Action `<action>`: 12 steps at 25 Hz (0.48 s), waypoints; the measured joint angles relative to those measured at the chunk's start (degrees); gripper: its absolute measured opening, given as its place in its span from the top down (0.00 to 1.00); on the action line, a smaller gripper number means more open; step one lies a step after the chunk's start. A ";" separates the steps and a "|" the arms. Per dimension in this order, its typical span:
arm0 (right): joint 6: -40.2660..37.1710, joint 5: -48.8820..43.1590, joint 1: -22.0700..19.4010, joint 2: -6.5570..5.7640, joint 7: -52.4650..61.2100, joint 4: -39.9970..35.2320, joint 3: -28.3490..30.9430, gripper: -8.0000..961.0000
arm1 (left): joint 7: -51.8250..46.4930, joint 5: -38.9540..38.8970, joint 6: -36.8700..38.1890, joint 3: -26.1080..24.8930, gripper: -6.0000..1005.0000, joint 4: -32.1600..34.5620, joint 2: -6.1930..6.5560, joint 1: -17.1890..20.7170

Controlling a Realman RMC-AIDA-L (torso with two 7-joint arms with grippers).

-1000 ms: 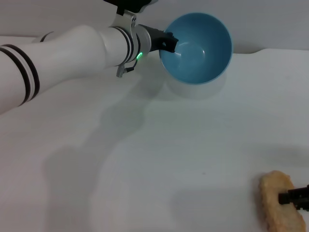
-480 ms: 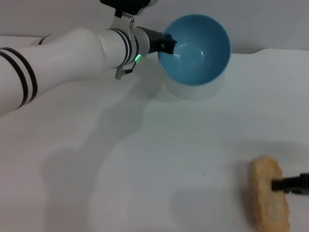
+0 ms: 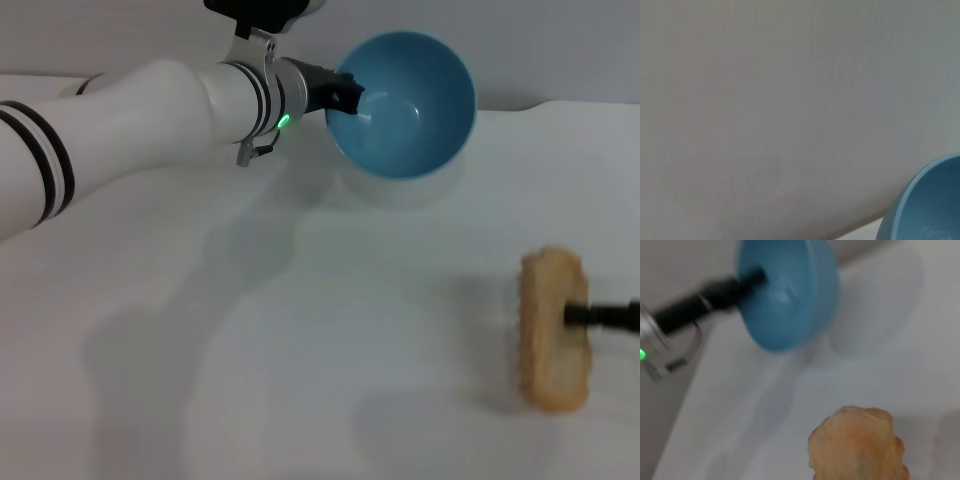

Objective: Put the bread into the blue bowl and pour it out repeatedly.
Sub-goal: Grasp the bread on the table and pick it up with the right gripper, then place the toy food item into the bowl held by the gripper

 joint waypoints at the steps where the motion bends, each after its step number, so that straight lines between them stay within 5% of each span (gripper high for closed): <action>1: -0.34 1.67 -0.01 0.00 -0.51 -0.89 -0.06 0.80 | 0.00 0.00 0.42 0.00 1.00 0.12 0.02 0.01; 12: -2.04 13.52 2.29 -1.83 -0.61 -9.17 0.26 0.87 | 0.00 0.02 7.14 0.86 1.00 1.40 0.06 -0.59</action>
